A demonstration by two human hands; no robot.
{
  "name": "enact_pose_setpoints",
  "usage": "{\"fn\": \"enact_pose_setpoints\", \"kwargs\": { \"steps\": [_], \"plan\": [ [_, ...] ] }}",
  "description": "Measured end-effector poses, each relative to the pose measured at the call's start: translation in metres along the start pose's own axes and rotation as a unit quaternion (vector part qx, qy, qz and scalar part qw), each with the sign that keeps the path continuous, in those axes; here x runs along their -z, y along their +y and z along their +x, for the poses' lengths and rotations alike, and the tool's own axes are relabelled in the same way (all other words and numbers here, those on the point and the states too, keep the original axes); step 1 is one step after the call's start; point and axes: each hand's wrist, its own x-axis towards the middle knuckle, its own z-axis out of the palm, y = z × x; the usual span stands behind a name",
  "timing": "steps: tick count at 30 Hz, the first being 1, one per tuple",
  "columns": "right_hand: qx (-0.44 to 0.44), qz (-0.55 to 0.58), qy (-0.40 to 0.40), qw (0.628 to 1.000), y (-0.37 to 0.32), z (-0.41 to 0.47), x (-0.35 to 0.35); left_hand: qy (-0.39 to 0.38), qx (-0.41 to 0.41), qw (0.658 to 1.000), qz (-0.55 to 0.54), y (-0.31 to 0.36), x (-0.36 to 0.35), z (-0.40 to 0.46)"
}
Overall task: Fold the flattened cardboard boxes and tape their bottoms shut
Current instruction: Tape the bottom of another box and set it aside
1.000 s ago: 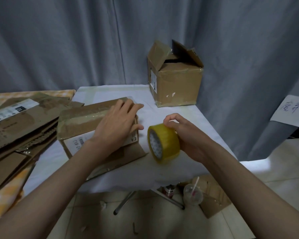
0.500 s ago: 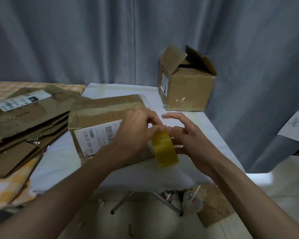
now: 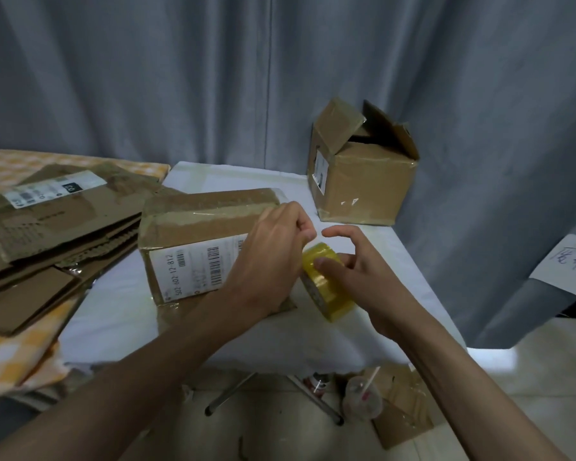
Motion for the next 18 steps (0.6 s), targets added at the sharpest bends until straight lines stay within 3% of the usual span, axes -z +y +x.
{"fn": "enact_pose_setpoints", "kwargs": {
  "steps": [9,12,18],
  "plan": [
    [0.043,0.01,-0.037,0.998,0.002,0.004,0.022,0.035,-0.084,0.995,-0.041,0.002,-0.004,-0.005],
    [0.071,0.008,-0.049,0.996,0.003,0.001,0.027,0.044,-0.06,0.996,-0.052,-0.001,0.002,0.002],
    [0.103,-0.014,-0.064,0.993,-0.002,-0.005,0.025,-0.013,0.012,0.998,-0.063,-0.01,0.004,0.013]
  ]
}}
